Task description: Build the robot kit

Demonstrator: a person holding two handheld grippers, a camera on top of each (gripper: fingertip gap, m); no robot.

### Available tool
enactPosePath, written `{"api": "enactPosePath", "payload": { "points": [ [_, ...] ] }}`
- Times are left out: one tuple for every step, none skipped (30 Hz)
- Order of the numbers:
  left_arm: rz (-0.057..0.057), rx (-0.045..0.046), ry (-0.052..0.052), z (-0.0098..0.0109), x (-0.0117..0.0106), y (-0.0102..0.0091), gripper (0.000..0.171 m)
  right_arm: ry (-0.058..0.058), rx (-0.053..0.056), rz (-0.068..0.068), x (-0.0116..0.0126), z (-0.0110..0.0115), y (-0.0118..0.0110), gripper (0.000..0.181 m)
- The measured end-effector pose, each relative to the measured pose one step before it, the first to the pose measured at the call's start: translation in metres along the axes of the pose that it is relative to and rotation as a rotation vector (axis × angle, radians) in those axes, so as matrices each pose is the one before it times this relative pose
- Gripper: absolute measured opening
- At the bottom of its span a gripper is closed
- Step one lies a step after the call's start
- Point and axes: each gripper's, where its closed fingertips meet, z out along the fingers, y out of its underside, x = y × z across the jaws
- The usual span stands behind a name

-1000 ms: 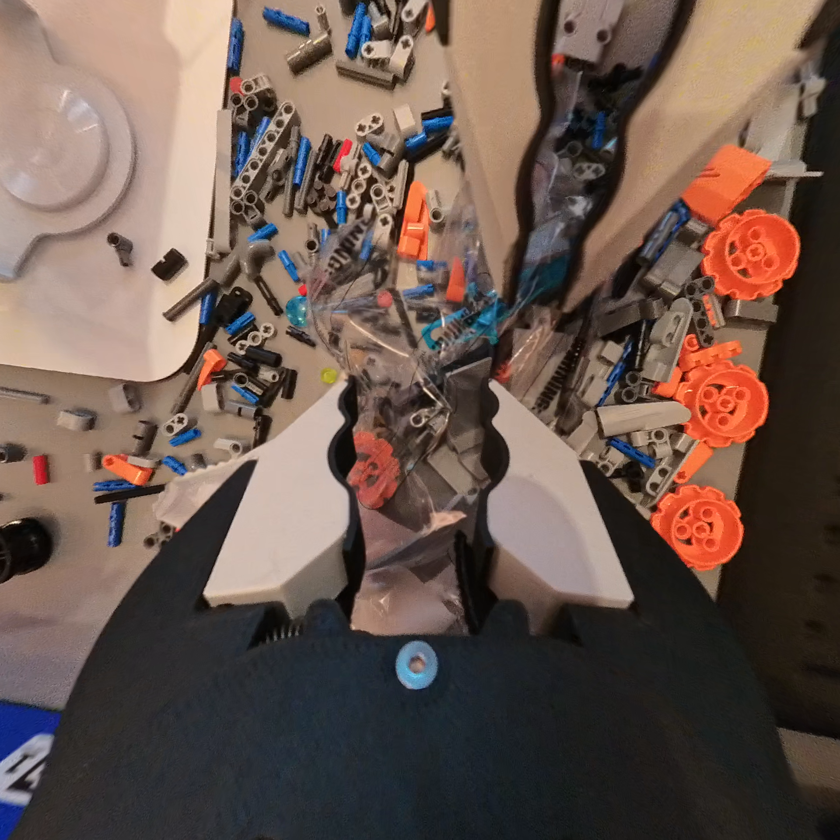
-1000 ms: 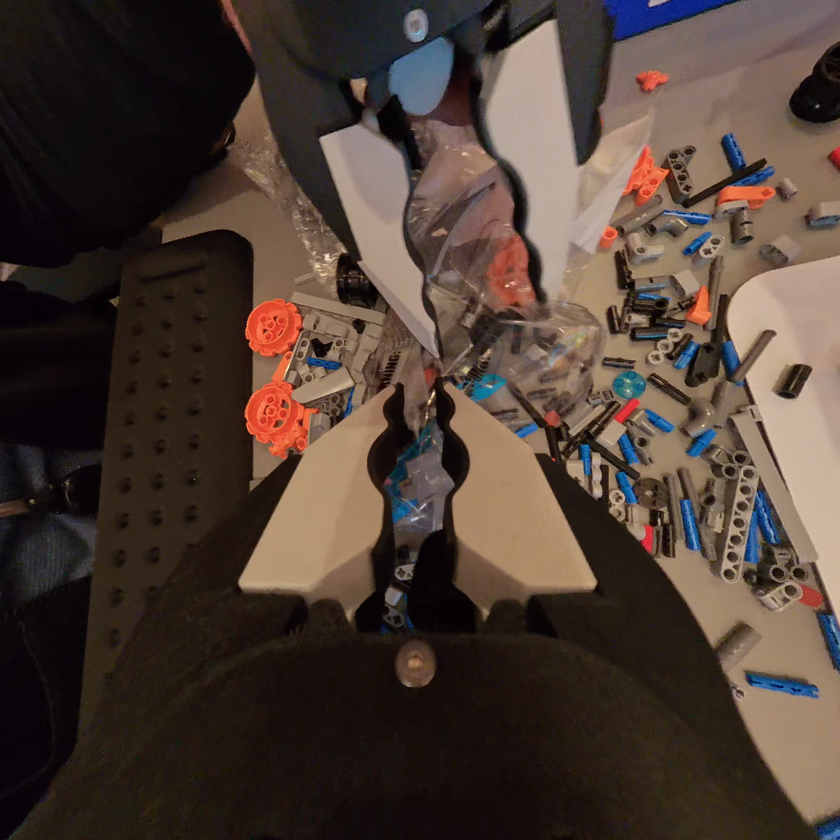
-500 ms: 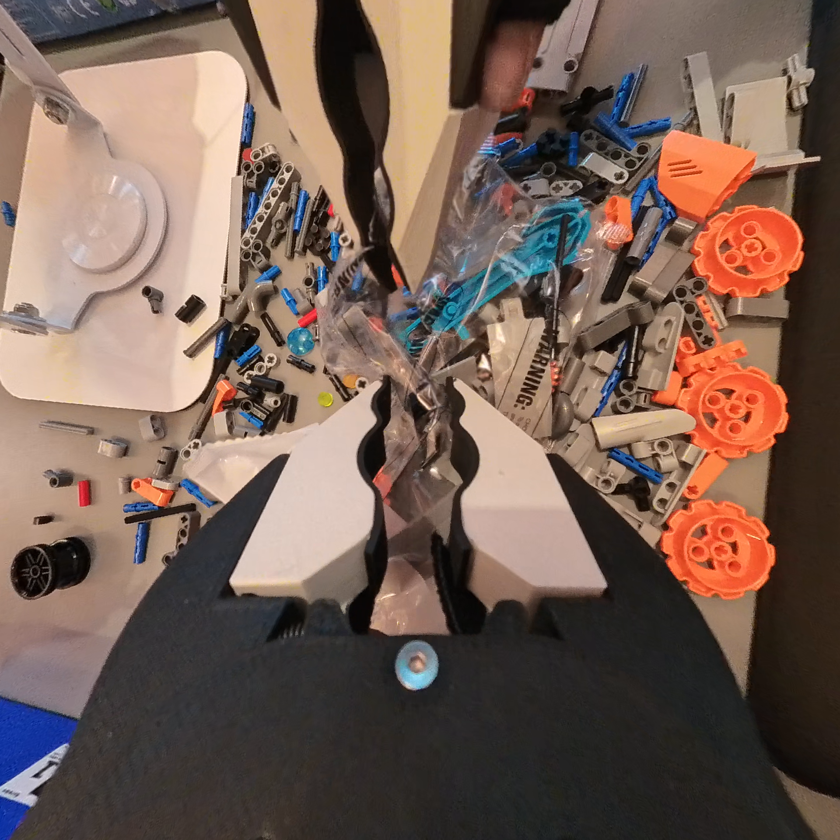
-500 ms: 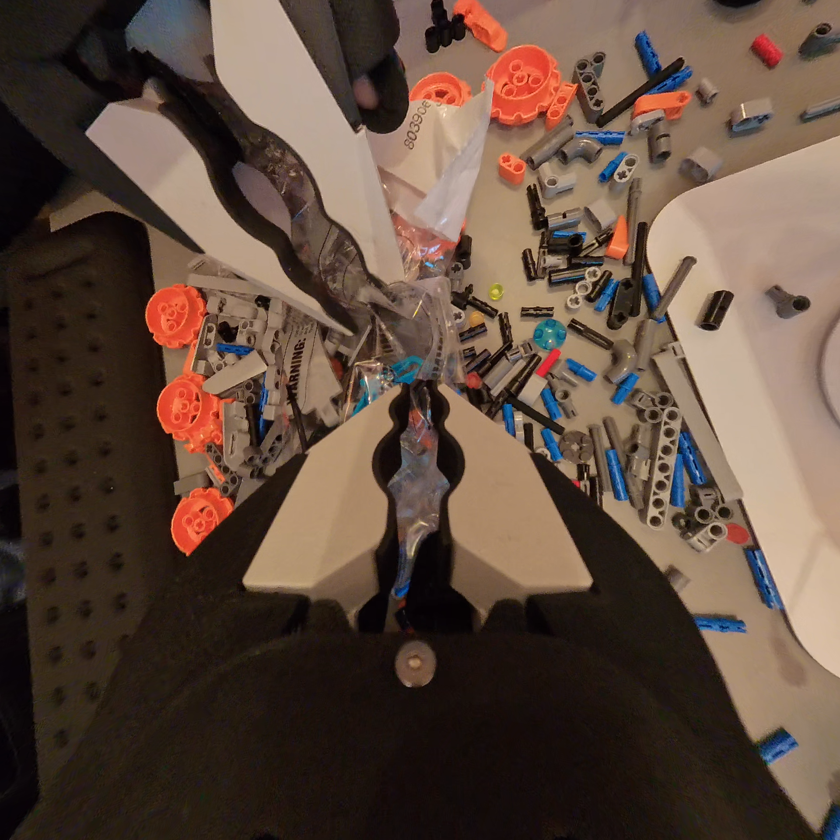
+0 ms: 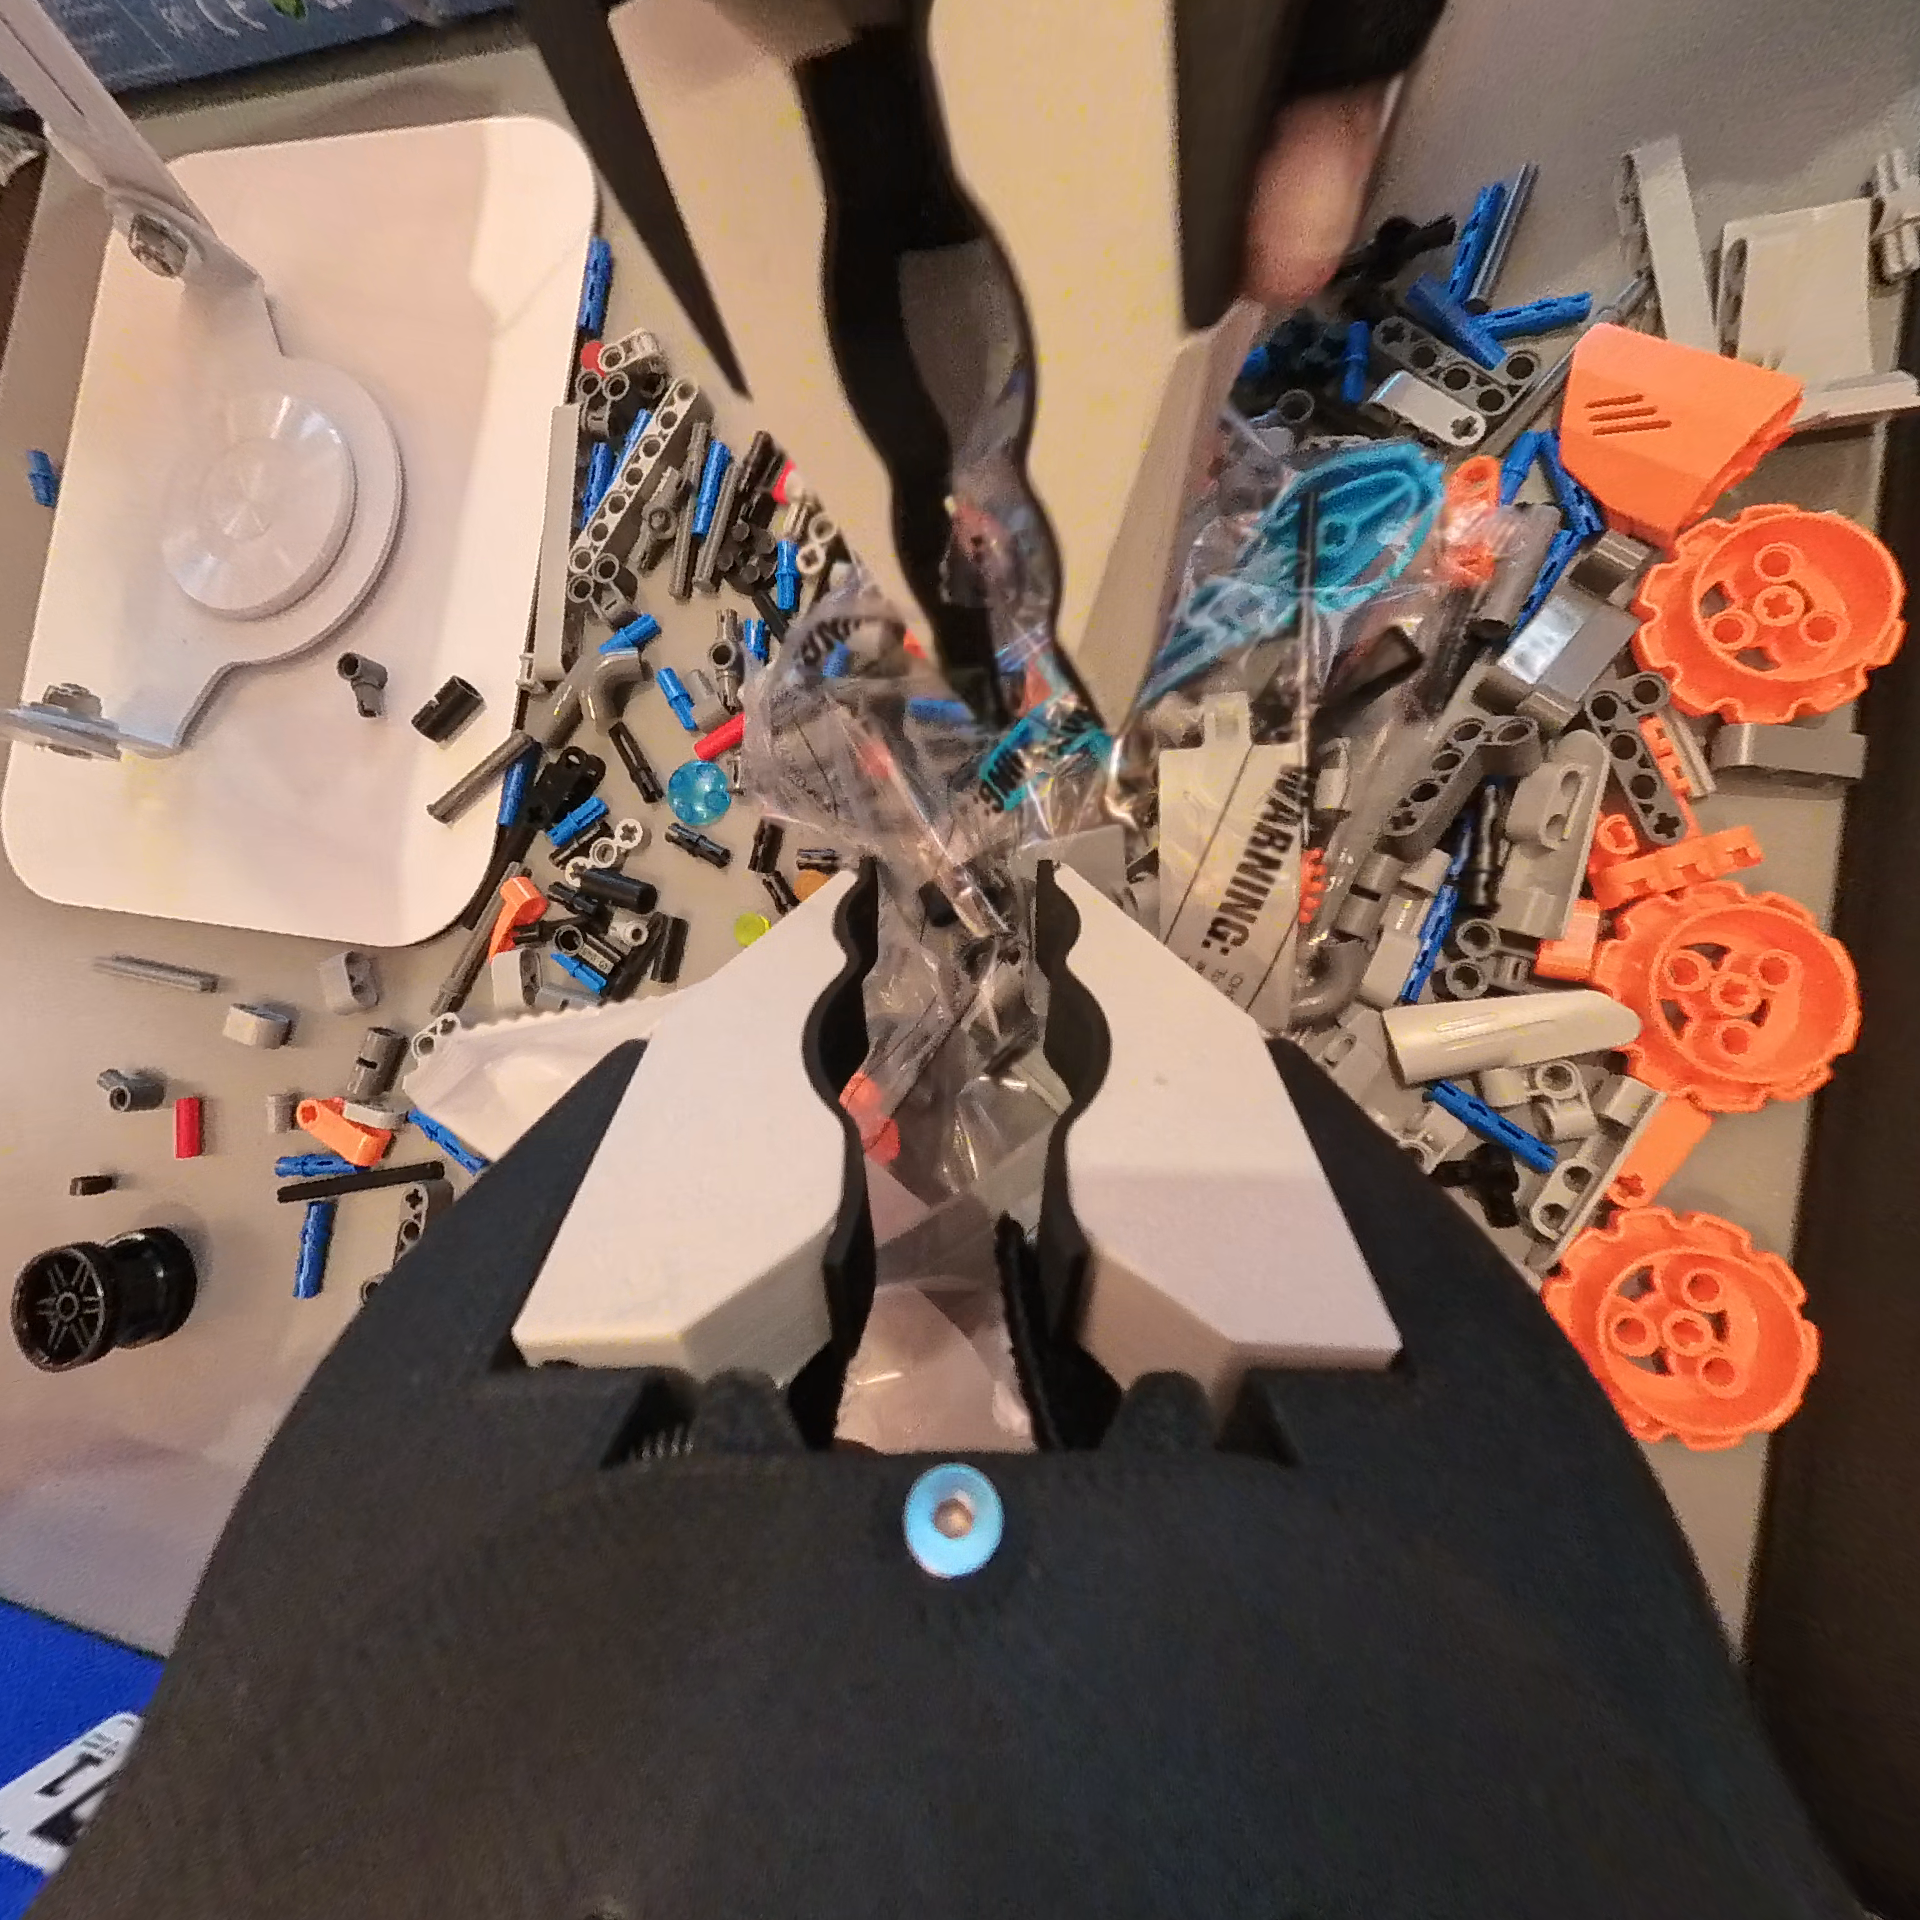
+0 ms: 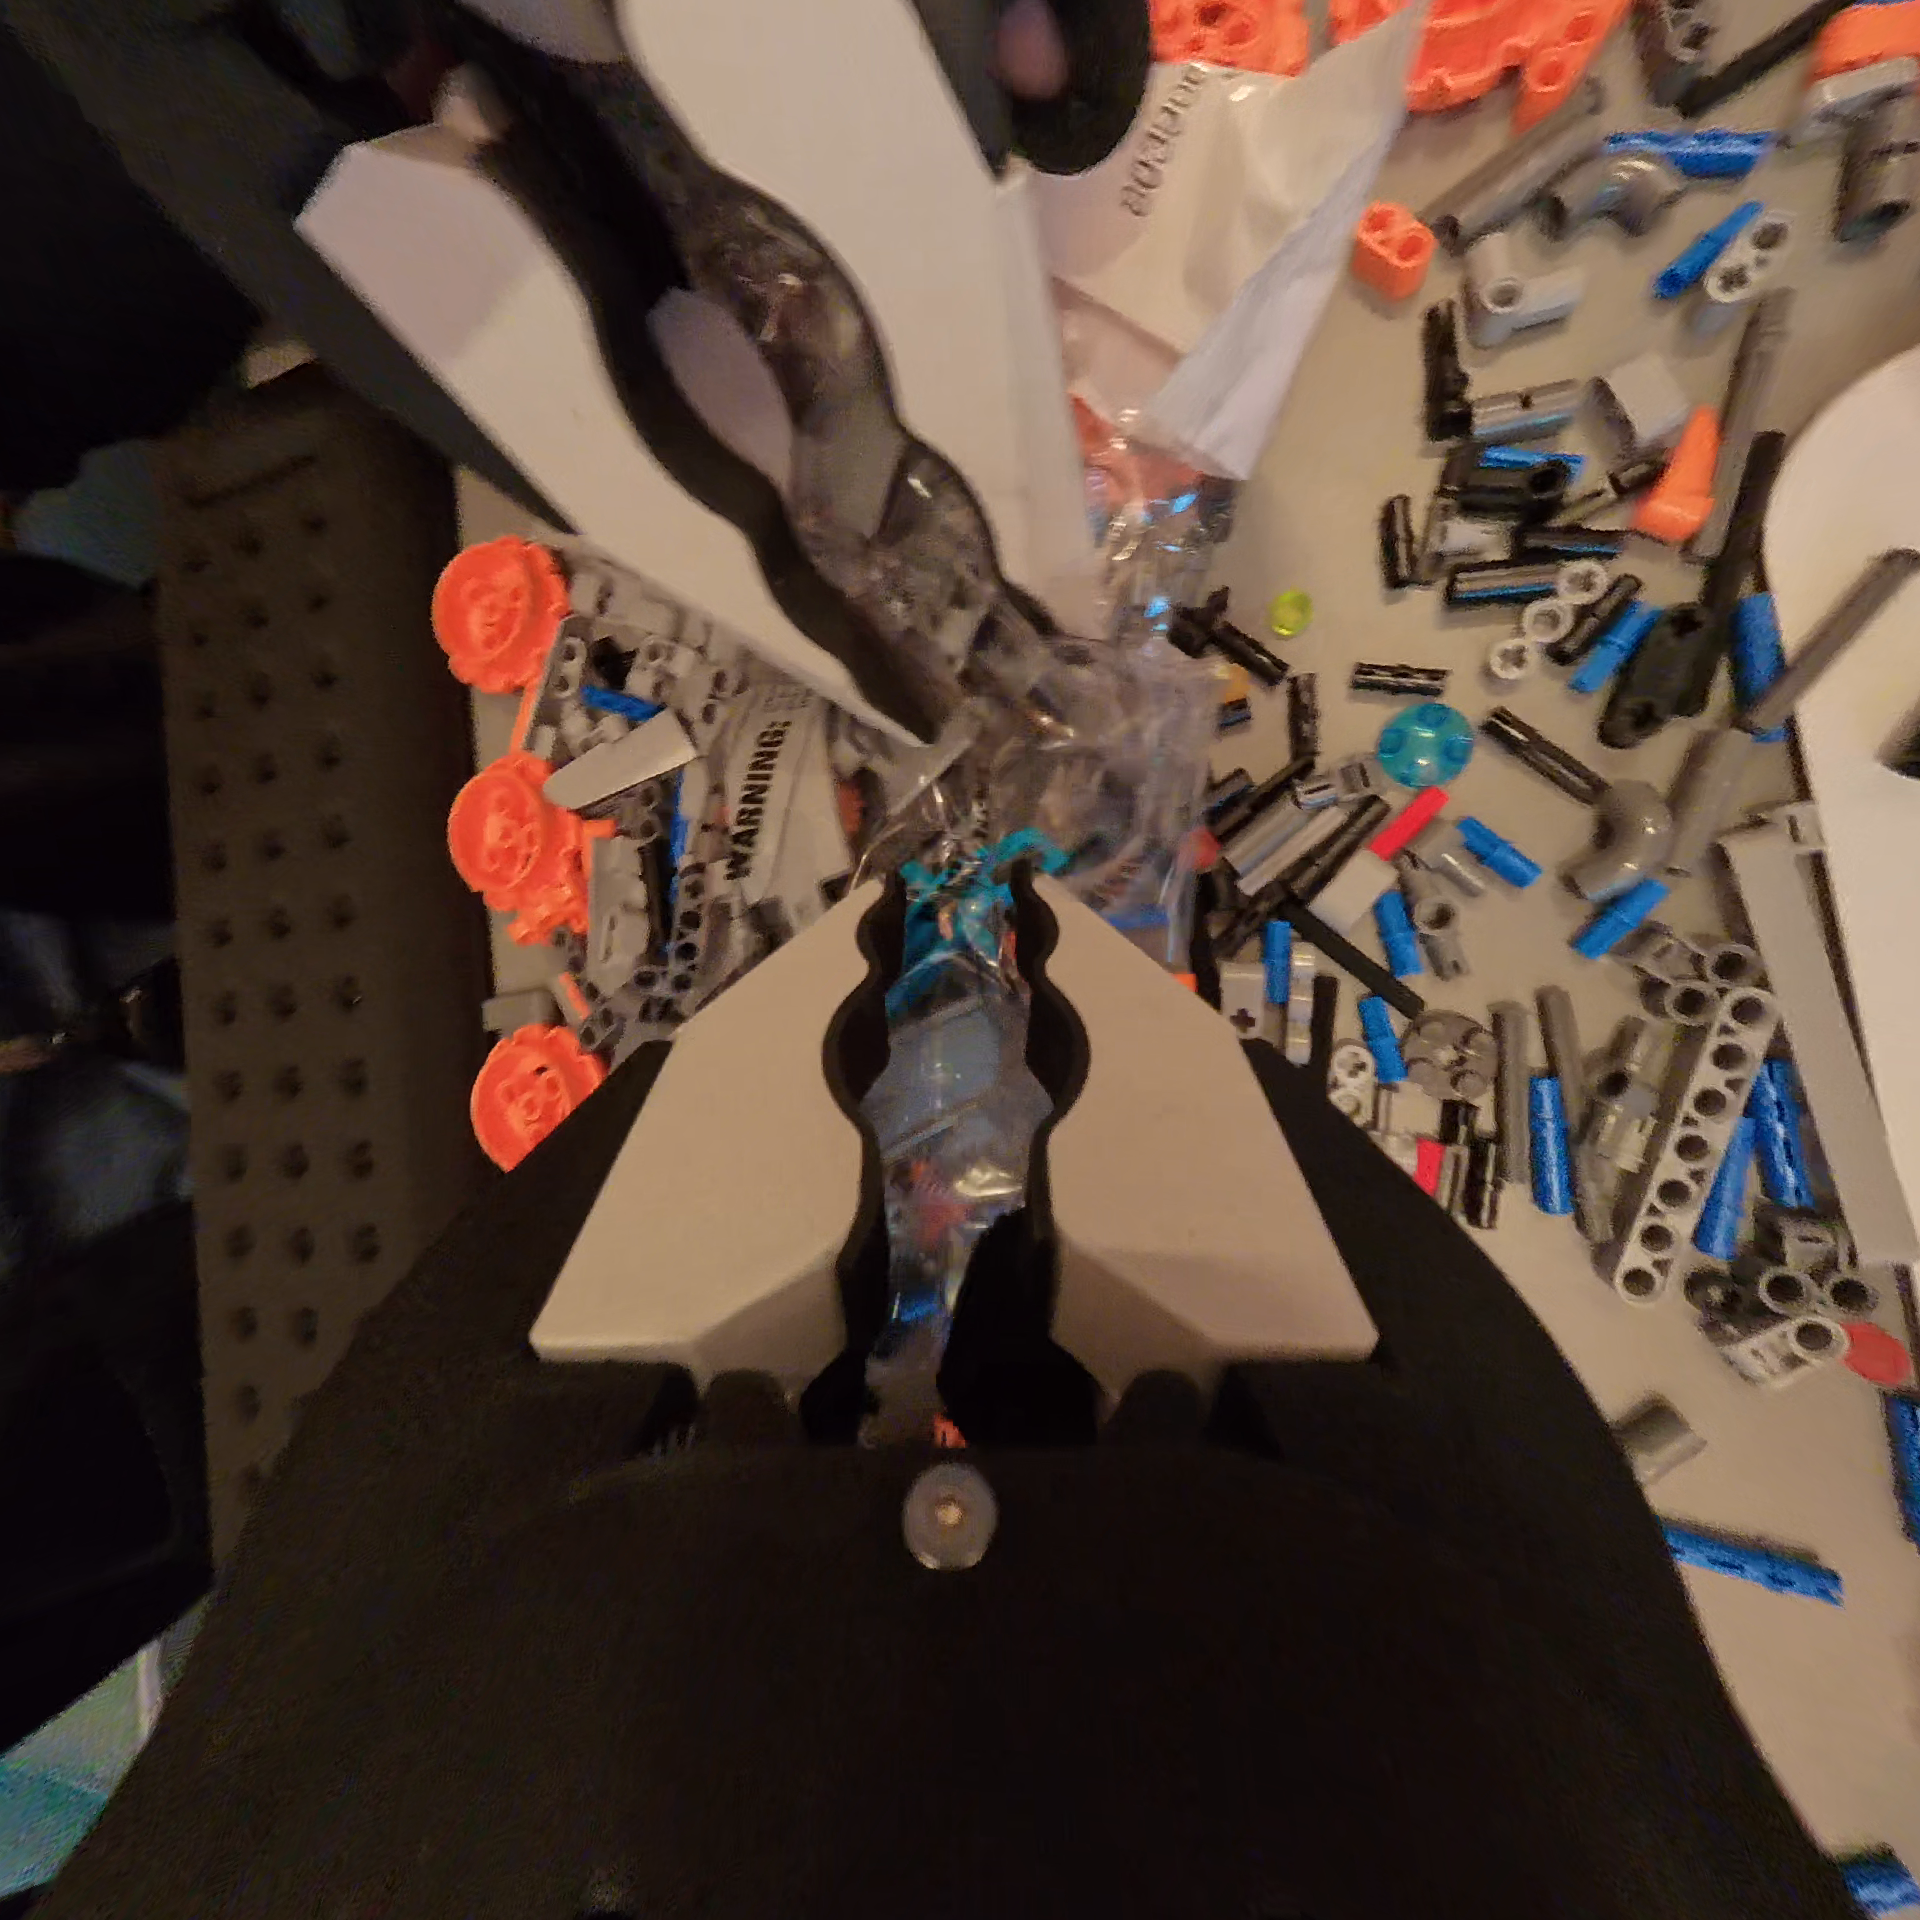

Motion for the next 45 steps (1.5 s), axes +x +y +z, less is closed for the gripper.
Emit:
{"api": "enactPosePath", "payload": {
  "points": [
    [-0.0017, -0.00250, -0.0011, 0.00063, -0.00014, 0.00051, 0.028, -0.0222, 0.0101, -0.0182, -0.00391, -0.00192, 0.00038, 0.021],
    [0.0019, 0.00205, -0.0009, 0.00015, -0.00013, -0.00018, 0.029, -0.0115, -0.0111, -0.0049, -0.00171, -0.00133, 0.00381, 0.025],
    [-0.0020, 0.00119, 0.0009, 0.00040, -0.00008, 0.00004, 0.029, 0.0007, -0.0158, -0.0068, 0.00014, -0.00142, 0.00450, 0.027],
    [-0.0002, 0.00215, 0.0015, 0.00051, 0.00025, -0.00028, 0.029, -0.0057, -0.0057, -0.0078, -0.00086, -0.00119, 0.00285, 0.027],
    [0.0031, 0.00123, 0.0004, 0.00038, 0.00037, -0.00057, 0.029, -0.0160, -0.0123, -0.0009, -0.00218, -0.00011, 0.00356, 0.025],
    [0.0030, -0.00007, -0.0013, 0.00018, 0.00028, -0.00063, 0.029, -0.0120, -0.0202, -0.0076, -0.00212, 0.00049, 0.00414, 0.026],
    [0.0009, -0.00227, 0.0001, 0.00054, 0.00047, -0.00026, 0.030, -0.0153, -0.0080, -0.0060, -0.00309, 0.00018, 0.00183, 0.026],
    [-0.0003, -0.00175, 0.0025, 0.00092, 0.00072, 0.00011, 0.030, -0.0125, -0.0015, -0.0058, -0.00287, 0.00024, 0.00089, 0.027],
    [-0.0017, -0.00185, 0.0020, 0.00125, 0.00033, 0.00049, 0.030, -0.0041, -0.0016, -0.0149, -0.00204, -0.00007, 0.00169, 0.027],
    [-0.0010, -0.00233, -0.0015, 0.00137, -0.00006, 0.00064, 0.030, 0.0085, 0.0013, -0.0081, 0.00069, -0.00178, 0.00084, 0.024],
    [-0.0021, -0.00273, 0.0052, 0.00120, 0.00062, 0.00065, 0.029, 0.0304, 0.0201, -0.0172, 0.00288, -0.00362, -0.00243, 0.012],
    [-0.0033, 0.00611, 0.0082, 0.00077, 0.00078, -0.00045, 0.026, 0.0038, 0.0173, -0.0257, -0.00248, -0.00214, -0.00253, 0.008],
    [-0.0003, 0.00392, 0.0039, 0.00060, 0.00026, -0.00021, 0.025, 0.0026, -0.0051, -0.0092, -0.00235, 0.00047, 0.00091, 0.007],
    [-0.0003, 0.00444, 0.0058, 0.00059, 0.00083, -0.00066, 0.023, 0.0100, -0.0173, -0.0061, -0.00025, 0.00186, 0.00321, 0.003],
    [-0.0026, 0.00307, 0.0096, 0.00050, 0.00133, -0.00041, 0.021, 0.0124, 0.0003, -0.0114, 0.00046, 0.00126, 0.00132, 0.001],
    [-0.0030, 0.00488, 0.0068, 0.00007, 0.00068, -0.00053, 0.020, -0.0005, 0.0041, -0.0035, -0.00126, 0.00069, 0.00094, 0.000],
    [-0.0030, 0.00338, 0.0042, 0.00018, 0.00052, -0.00033, 0.016, 0.0293, 0.0053, -0.0087, 0.00249, -0.00073, -0.00027, 0.000],
    [-0.0007, 0.00121, 0.0054, 0.00019, 0.00059, 0.00024, 0.012, 0.0323, 0.0108, -0.0208, 0.00132, -0.00144, -0.00140, 0.000],
    [-0.0056, 0.00686, 0.0049, -0.00036, 0.00022, -0.00067, 0.009, 0.0308, 0.0202, -0.0352, -0.00103, -0.00137, -0.00323, 0.000],
    [-0.0104, 0.00879, 0.0039, -0.00024, -0.00065, -0.00070, 0.007, 0.0322, 0.0056, -0.0192, -0.00148, -0.00064, -0.00159, 0.000],
    [-0.0113, 0.01133, 0.0152, 0.00000, 0.00094, -0.00087, 0.006, 0.0316, 0.0021, -0.0289, -0.00259, -0.00068, -0.00107, 0.000],
    [-0.0038, 0.00670, 0.0111, 0.00018, 0.00100, -0.00046, 0.005, 0.0388, 0.0085, -0.0385, -0.00215, -0.00084, -0.00216, 0.000],
    [-0.0004, 0.00436, 0.0040, 0.00015, 0.00047, -0.00072, 0.004, 0.0429, -0.0090, -0.0416, -0.00160, 0.00001, 0.00022, 0.000],
    [-0.0043, 0.00574, 0.0082, 0.00030, 0.00051, -0.00039, 0.003, 0.0407, -0.0071, -0.0255, -0.00054, -0.00020, 0.00023, 0.000],
    [-0.0138, 0.00640, 0.0161, 0.00004, 0.00087, 0.00001, 0.002, 0.0265, 0.0106, -0.0113, -0.00090, -0.00090, -0.00118, 0.000],
    [-0.0047, 0.00795, 0.0119, -0.00066, 0.00084, -0.00068, 0.002, 0.0191, 0.0186, -0.0161, -0.00172, -0.00083, -0.00130, 0.000],
    [-0.0005, 0.01241, 0.0048, -0.00081, 0.00018, -0.00147, 0.001, 0.0261, 0.0114, -0.0197, -0.00097, -0.00108, -0.00009, 0.000],
    [-0.0026, 0.00643, 0.0061, -0.00023, 0.00055, -0.00056, 0.001, 0.0385, -0.0017, -0.0220, 0.00025, -0.00124, 0.00112, 0.000],
    [-0.0032, 0.00443, 0.0047, -0.00011, 0.00036, -0.00087, 0.001, 0.0520, -0.0216, -0.0665, -0.00166, -0.00100, 0.00101, 0.000],
    [-0.0010, 0.00882, 0.0113, 0.00045, 0.00164, -0.00195, 0.001, 0.0574, -0.0264, -0.0916, -0.00367, -0.00037, -0.00231, 0.000],
    [0.0066, -0.00389, 0.0081, 0.00104, 0.00166, 0.00011, 0.001, 0.0336, -0.0219, -0.0456, -0.00410, 0.00187, -0.00302, 0.000],
    [0.0094, -0.00714, -0.0049, 0.00099, -0.00015, 0.00065, 0.001, 0.0289, -0.0160, -0.0311, -0.00167, 0.00255, -0.00065, 0.000],
    [0.0063, -0.00616, -0.0097, 0.00090, -0.00058, 0.00049, 0.000, 0.0055, -0.0078, 0.0095, -0.00037, 0.00127, 0.00074, 0.000],
    [0.0081, -0.00147, -0.0017, 0.00006, 0.00076, -0.00011, 0.000, -0.0210, 0.0270, 0.0537, -0.00022, -0.00013, -0.00157, 0.000],
    [0.0174, 0.00269, -0.0060, -0.00061, 0.00050, -0.00037, 0.000, -0.0411, 0.0311, 0.0710, -0.00072, 0.00016, 0.00067, 0.000],
    [0.0081, 0.00669, -0.0059, -0.00083, -0.00012, -0.00088, 0.000, -0.0439, 0.0347, 0.0635, 0.00010, -0.00124, 0.00108, 0.001],
    [0.0078, 0.00962, -0.0034, -0.00120, 0.00020, -0.00127, 0.000, -0.0461, 0.0310, 0.0648, 0.00078, -0.00294, 0.00032, 0.006],
    [0.0143, 0.01118, -0.0022, -0.00117, 0.00067, -0.00185, 0.000, -0.0485, 0.0203, 0.0593, 0.00055, -0.00354, 0.00011, 0.009],
    [0.0107, 0.00499, -0.0053, -0.00057, 0.00012, -0.00161, 0.000, -0.0425, 0.0152, 0.0451, 0.00112, -0.00327, 0.00015, 0.011],
    [0.0118, 0.00303, -0.0072, -0.00020, -0.00013, -0.00161, 0.000, -0.0195, 0.0208, 0.0309, 0.00453, -0.00329, -0.00106, 0.010],
    [0.0096, 0.00346, -0.0030, 0.00018, 0.00058, -0.00161, 0.000, -0.0166, 0.0241, 0.0287, 0.00496, -0.00307, -0.00197, 0.009],
    [0.0086, 0.00424, -0.0024, 0.00043, 0.00062, -0.00134, 0.000, -0.0409, 0.0157, 0.0481, 0.00214, -0.00193, -0.00178, 0.008],
    [0.0053, -0.00128, -0.0060, 0.00032, -0.00049, -0.00011, 0.000, -0.0329, 0.0099, 0.0438, 0.00351, -0.00106, -0.00125, 0.005],
    [0.0011, -0.00321, -0.0022, 0.00013, -0.00033, 0.00036, 0.000, -0.0050, 0.0143, 0.0222, 0.00613, -0.00157, -0.00114, 0.005],
    [0.0014, 0.00163, -0.0006, 0.00005, -0.00006, -0.00019, 0.000, -0.0174, -0.0014, 0.0291, 0.00386, -0.00112, 0.00113, 0.004]
  ]
}}
